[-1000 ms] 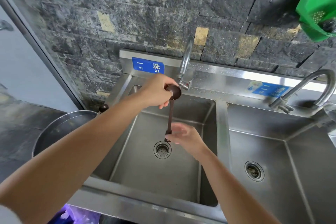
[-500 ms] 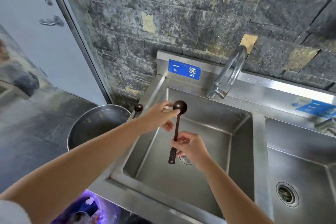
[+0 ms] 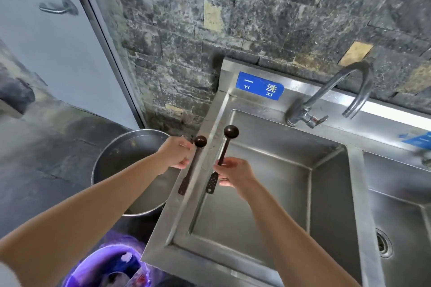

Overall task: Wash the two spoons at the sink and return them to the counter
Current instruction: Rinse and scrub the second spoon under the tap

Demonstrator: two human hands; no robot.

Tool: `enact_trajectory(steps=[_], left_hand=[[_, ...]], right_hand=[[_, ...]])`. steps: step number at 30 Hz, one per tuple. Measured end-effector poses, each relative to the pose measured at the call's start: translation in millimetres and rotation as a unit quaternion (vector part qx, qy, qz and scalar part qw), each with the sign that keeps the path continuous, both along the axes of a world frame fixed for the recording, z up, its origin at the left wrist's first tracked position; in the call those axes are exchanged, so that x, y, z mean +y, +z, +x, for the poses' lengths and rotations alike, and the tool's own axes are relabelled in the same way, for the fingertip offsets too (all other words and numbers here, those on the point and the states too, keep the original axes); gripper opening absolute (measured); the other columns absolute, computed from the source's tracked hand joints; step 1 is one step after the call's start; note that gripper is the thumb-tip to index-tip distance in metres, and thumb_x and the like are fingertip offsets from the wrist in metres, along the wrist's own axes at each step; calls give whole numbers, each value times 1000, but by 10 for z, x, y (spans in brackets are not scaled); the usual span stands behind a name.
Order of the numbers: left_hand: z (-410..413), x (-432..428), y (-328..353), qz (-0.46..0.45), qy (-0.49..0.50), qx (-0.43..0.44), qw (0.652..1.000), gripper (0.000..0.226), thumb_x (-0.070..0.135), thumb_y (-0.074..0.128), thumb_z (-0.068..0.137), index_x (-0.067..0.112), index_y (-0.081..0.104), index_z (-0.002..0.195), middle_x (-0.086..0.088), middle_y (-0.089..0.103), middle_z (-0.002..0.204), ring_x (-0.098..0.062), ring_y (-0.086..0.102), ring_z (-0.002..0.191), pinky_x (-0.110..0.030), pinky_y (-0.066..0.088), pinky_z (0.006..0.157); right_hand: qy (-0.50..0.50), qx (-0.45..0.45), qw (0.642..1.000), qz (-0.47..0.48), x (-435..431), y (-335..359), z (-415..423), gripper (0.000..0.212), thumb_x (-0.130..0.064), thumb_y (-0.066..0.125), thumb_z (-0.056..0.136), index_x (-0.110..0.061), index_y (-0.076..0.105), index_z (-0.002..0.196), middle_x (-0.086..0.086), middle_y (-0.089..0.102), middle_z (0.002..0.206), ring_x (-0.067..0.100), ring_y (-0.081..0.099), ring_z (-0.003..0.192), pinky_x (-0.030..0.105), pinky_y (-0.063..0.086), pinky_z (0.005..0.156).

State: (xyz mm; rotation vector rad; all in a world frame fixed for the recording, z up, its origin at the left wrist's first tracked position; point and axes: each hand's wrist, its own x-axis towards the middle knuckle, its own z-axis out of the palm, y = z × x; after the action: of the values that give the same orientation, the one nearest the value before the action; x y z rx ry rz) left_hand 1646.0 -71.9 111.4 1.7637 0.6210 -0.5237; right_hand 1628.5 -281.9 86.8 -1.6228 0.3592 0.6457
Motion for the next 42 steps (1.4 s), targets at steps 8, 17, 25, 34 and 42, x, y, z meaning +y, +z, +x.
enact_trajectory(steps=[8,17,25,34,42], left_hand=[[-72,96,-614,88,-69,38,993,13,7,71,83,14,72,94,-9,72,75,-16,68,57,-25,59,53],[-17,27,-923,186,-98,-14,978,22,28,82,73,21,75,92,1,74,92,-22,71,85,-38,60,79],[-14,83,-999,182,-104,-25,977,13,28,81,74,23,78,86,5,76,82,-16,72,80,-34,59,82],[-116,4,-812,-12,-15,119,993,16,3,78,78,7,70,91,-12,76,75,-22,75,62,-31,62,57],[-521,-169,-572,-87,-33,108,990,23,2,80,75,6,72,97,-15,74,97,-22,75,76,-30,61,62]], right_hand=[[-18,59,998,14,272,-322,-19,18,-11,81,78,-10,74,95,6,77,77,16,74,66,27,59,63],[-23,106,994,9,413,-699,-1,32,-10,81,80,-3,70,109,14,72,88,18,68,69,28,58,65],[-10,142,990,1,566,-896,-31,26,-9,80,80,-4,73,104,9,74,80,15,70,62,28,57,62],[-1,138,990,41,462,-734,-133,29,-12,80,81,-6,73,108,13,77,94,21,74,77,31,59,66],[-3,120,991,60,39,-338,-346,36,-7,77,83,-2,67,117,22,72,108,28,69,86,37,59,78]])
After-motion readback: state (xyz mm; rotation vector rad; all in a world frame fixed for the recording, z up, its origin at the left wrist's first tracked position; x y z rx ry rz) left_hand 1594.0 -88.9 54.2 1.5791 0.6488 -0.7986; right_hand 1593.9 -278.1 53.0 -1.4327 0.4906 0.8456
